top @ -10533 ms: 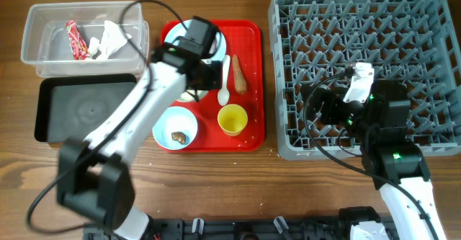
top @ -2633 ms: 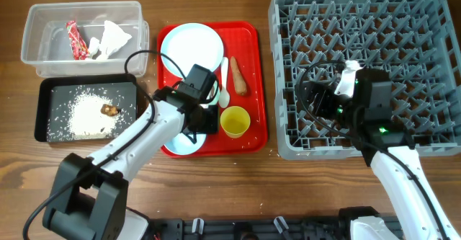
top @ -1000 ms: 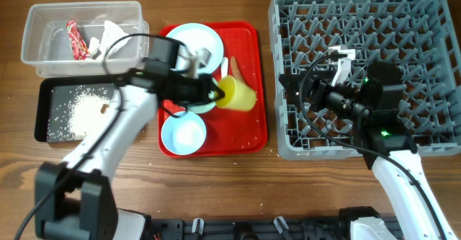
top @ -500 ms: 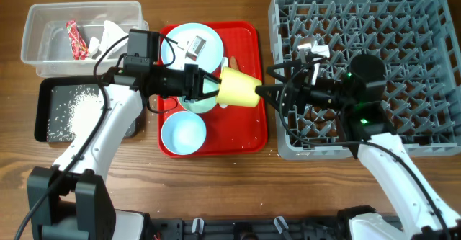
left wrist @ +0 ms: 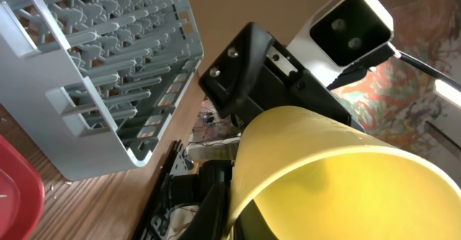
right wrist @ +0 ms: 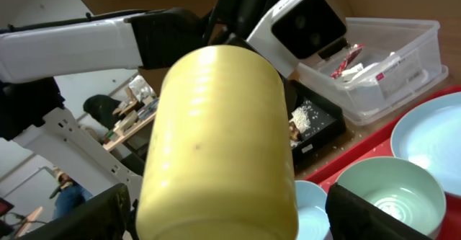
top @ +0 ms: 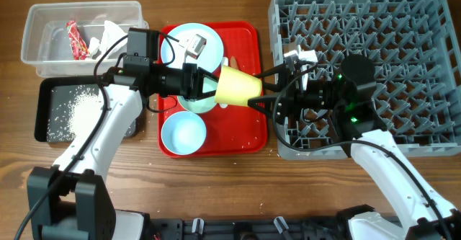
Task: Sort waste into correct bins and load items into the dishwasher rack
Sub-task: 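Hand the yellow cup from the left gripper to the right gripper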
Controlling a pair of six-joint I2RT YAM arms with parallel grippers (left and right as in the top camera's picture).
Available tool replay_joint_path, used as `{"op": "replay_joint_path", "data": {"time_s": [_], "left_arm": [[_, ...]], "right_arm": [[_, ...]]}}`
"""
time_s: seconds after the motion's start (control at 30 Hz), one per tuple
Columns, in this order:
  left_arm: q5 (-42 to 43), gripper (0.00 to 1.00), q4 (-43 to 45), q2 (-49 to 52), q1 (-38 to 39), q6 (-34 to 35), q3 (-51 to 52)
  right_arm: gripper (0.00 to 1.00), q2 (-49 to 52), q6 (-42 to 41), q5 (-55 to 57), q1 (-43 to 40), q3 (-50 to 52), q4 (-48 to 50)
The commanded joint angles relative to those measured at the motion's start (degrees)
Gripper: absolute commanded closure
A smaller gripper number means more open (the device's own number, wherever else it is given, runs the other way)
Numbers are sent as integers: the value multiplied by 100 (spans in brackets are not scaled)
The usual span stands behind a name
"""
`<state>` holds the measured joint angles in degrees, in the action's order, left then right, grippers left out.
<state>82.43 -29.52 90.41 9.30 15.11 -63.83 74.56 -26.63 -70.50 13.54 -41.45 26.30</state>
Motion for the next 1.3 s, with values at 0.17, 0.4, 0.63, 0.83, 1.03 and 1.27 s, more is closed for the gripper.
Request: {"op": "replay_joint_path", "data": {"time_s": [0.17, 0.4, 0.63, 0.83, 1.03, 1.27], "left_arm": [[146, 96, 24, -79, -4, -57, -70], [125, 96, 22, -79, -4, -55, -70], [52, 96, 22, -79, -4, -55, -70], [42, 95, 20, -79, -4, -57, -70], [42, 88, 20, -79, -4, -55, -70], [42, 85, 20, -79, -7, -57, -70]], "right_arm": [[25, 50, -356, -31, 50, -92, 326], [16, 101, -339, 129, 289, -92, 326], [28, 101, -337, 168, 323, -92, 330], [52, 98, -334, 190, 321, -92, 332], [55, 98, -332, 249, 321, -92, 332], [61, 98, -337, 249, -4, -92, 267]]}}
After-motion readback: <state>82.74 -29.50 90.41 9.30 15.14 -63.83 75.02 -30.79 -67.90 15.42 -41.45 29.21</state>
